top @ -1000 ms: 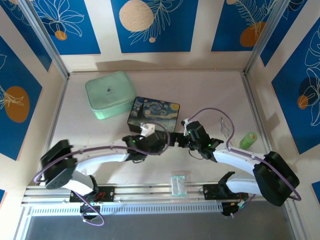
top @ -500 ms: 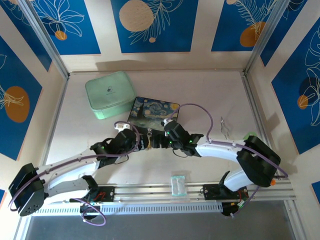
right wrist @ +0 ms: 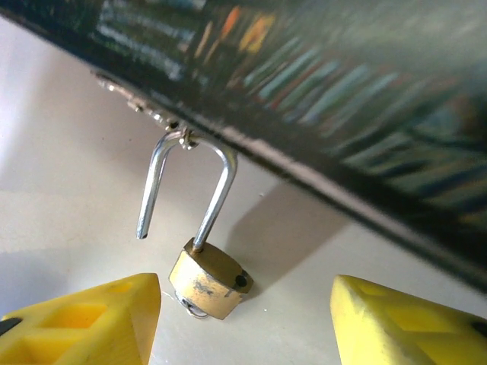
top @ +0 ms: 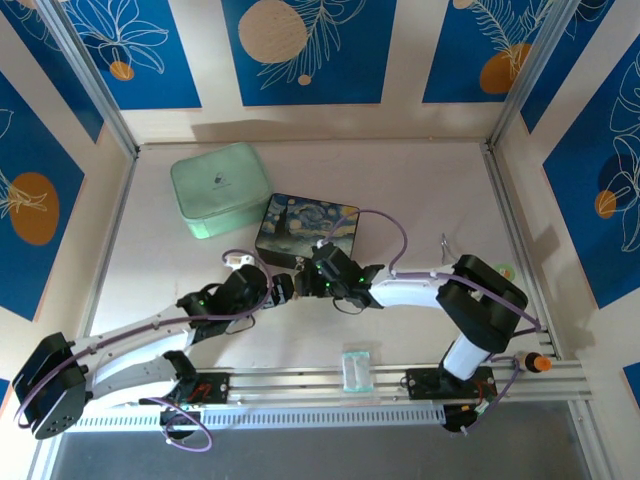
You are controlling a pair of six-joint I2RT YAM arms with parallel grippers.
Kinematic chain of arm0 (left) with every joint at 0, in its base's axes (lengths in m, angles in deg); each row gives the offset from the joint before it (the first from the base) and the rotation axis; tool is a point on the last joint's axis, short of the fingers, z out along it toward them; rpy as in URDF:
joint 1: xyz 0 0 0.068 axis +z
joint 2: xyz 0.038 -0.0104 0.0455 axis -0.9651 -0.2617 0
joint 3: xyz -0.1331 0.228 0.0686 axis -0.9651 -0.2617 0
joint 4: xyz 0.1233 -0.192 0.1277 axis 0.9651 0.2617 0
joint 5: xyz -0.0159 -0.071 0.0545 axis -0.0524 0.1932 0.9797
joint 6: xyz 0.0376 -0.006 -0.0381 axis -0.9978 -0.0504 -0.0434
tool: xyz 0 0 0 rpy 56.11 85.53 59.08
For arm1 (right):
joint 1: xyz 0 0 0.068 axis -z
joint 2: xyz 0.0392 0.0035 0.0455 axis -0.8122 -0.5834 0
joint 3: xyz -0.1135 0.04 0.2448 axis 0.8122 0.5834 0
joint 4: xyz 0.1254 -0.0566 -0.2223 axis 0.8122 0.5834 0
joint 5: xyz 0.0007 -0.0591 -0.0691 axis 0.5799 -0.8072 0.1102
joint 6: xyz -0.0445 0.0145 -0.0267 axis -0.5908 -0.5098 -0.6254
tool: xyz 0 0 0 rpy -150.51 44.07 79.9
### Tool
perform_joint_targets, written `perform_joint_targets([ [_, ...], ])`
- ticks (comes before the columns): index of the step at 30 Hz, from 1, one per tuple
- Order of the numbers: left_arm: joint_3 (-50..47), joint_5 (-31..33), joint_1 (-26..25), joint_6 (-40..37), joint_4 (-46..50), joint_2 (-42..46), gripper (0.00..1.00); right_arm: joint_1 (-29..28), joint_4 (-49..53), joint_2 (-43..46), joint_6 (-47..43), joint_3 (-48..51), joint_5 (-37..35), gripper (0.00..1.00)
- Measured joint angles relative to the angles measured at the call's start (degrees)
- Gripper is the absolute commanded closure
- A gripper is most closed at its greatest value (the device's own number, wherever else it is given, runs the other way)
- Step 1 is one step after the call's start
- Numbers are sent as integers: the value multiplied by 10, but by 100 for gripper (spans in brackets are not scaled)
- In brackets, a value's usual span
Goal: Unlock a padlock with a key
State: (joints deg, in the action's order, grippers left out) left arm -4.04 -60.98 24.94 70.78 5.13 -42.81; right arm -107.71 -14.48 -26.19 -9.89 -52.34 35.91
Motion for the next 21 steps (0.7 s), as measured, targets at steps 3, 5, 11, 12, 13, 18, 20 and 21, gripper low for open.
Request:
perform_joint_targets([
  [3,-3,0,0,4,-4,0,0,-7,3,-9,2,-5,-5,39],
  [5,-3,0,0,8,-5,0,0,-9,3,-13,4,-6,-10,38],
  [11,-4,0,2,10,-9,0,0,-17,9,-28,3,-20,-15,39],
  [12,-4,0,2,10,-9,0,0,-20,9,-30,2,-24,-15,39],
  [13,-4,0,2,10,-9,0,0,-22,9,-33,2,-26,-15,39],
  [18,-4,0,2,12,-11,-5,0,-24,9,-47,2,-30,-15,41],
  [20,-4,0,2,14,-13,-5,0,-24,6,-52,2,-33,-17,44],
  [21,-4,0,2,14,-15,-5,0,-24,6,-55,2,-37,-17,45],
])
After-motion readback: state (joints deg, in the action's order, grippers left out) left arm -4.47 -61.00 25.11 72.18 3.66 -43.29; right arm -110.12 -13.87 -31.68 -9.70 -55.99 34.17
